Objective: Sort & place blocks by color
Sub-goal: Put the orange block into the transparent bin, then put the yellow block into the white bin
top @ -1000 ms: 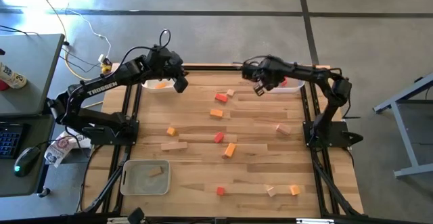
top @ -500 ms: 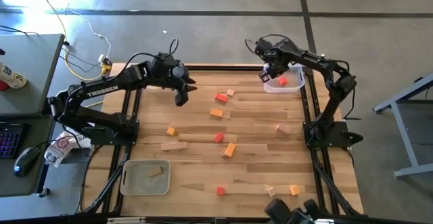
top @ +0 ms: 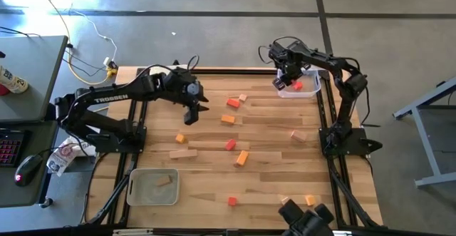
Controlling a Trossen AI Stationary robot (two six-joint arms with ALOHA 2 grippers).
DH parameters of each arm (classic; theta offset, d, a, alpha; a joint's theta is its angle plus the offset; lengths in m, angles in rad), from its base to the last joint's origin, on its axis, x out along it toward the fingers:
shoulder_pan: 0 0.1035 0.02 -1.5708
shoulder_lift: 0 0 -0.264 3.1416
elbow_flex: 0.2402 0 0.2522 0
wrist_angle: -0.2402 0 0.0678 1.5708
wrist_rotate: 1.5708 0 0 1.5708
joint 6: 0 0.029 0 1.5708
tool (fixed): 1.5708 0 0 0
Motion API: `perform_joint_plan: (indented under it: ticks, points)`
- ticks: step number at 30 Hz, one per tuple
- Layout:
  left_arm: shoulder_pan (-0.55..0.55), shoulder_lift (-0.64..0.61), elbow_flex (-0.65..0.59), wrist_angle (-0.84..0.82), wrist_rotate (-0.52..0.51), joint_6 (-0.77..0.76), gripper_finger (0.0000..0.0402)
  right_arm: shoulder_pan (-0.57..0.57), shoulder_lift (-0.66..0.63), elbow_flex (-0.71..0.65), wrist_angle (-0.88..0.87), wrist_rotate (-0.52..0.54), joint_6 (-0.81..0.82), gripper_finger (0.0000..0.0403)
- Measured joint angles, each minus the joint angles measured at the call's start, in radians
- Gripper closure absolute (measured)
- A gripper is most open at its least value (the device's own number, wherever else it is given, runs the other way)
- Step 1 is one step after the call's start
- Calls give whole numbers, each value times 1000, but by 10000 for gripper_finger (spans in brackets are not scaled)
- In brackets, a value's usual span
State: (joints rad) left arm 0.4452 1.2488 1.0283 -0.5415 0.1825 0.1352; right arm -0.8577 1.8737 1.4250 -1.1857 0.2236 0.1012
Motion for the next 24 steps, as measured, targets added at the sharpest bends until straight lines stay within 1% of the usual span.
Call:
perform_joint_plan:
  ticks: [4,8,12,17,20,24]
  points:
    - [-31,24,0,41,0,11,215,-2,13,0,5,-8,-16,296]
    - [-43,69,0,115,-3,6,200,-2,21,0,3,-12,-16,271]
    - [-49,123,0,167,-3,16,198,-2,21,0,1,-12,-15,264]
    - [-54,189,0,174,-3,77,201,-2,21,0,1,-11,-15,256]
    - [-56,230,0,175,-3,115,201,0,21,0,-7,-3,-15,240]
    - [-56,282,0,194,-14,159,201,6,21,0,-7,28,-5,207]
